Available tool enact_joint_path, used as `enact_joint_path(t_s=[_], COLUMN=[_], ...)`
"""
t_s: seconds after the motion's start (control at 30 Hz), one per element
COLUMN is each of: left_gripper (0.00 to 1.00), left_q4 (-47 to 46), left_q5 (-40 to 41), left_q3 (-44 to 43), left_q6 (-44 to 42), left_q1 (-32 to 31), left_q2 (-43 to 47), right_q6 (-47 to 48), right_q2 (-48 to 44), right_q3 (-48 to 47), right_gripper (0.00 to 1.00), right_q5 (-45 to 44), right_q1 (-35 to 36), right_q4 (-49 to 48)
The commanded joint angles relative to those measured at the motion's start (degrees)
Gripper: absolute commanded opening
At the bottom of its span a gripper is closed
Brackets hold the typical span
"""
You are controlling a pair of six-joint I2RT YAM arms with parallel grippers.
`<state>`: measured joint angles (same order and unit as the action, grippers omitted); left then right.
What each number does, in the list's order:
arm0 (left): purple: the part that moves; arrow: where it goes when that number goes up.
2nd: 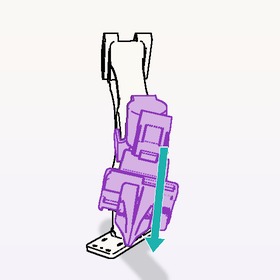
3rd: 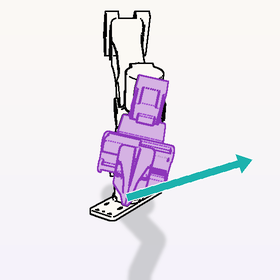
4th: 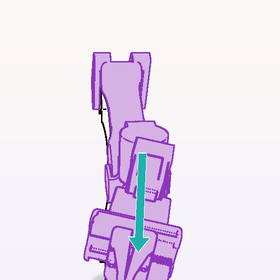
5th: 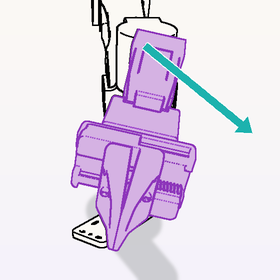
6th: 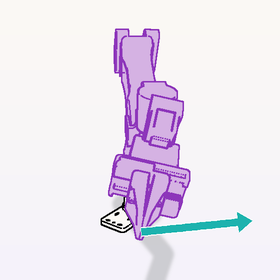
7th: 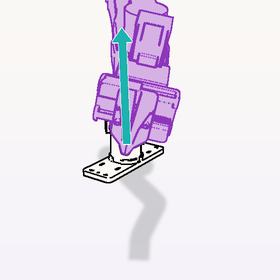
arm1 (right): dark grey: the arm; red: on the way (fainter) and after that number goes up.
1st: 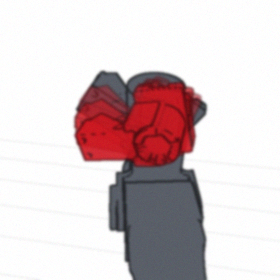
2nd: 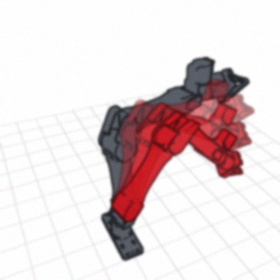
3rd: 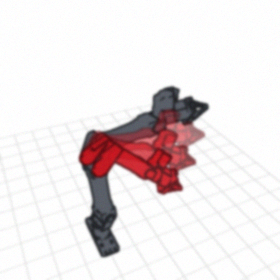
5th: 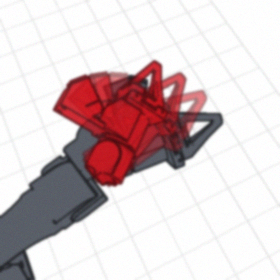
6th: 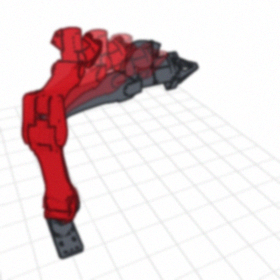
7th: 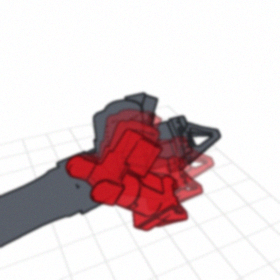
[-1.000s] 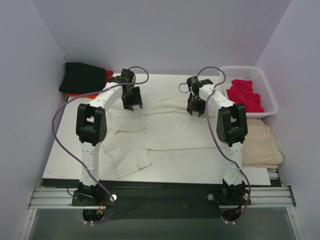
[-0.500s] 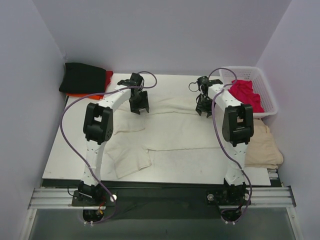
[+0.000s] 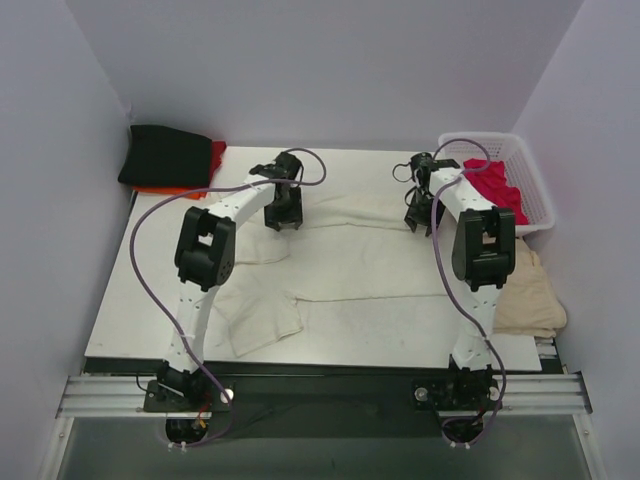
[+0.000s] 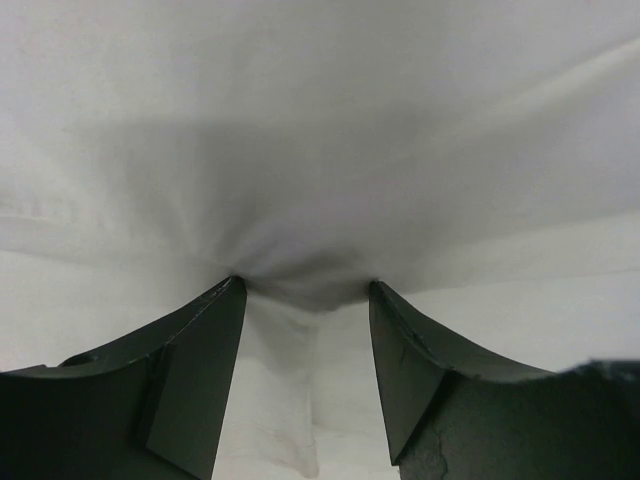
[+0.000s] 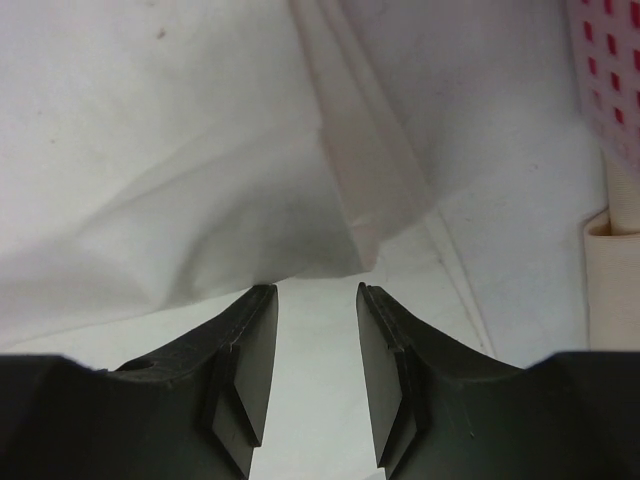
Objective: Fold and stack the t-shirts
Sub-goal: Fold the flattened tshirt in 1/3 of the way
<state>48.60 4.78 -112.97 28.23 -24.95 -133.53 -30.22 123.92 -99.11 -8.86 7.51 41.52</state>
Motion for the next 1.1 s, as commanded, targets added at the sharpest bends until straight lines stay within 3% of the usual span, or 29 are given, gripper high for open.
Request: enact_joint_path(t_s=[0.0,0.23,0.73,1.07], left_gripper=[0.64,0.64,0.64,0.64], left_q4=[1.15,2.47,1.59,1.32], left_q5=[8.4,10.78,7.62,5.16], left_q3=[3.45,6.97,10.66,11.1], left_q6=[-1.77,-2.12,-2.21,-1.95], left_q1=[-0.1,0.08,1.74,3.06], left_q2=[-0.5,0.38,2.84,2.93], right_q6=[-1.07,-1.07,-2.3,-2.92], right_q2=[-3.68,-3.86,-0.09,1.24], right_q3=[-0.38,-1.96,-7.59,-4.51], right_gripper=[0.38,0.38,0.37,0.3], right_q5=[-2.12,-3.35,0.25,2.18], right_q1=[-0.83,-1.09,-0.83,0.23], right_q4=[2.6,2.52,1.9,1.37])
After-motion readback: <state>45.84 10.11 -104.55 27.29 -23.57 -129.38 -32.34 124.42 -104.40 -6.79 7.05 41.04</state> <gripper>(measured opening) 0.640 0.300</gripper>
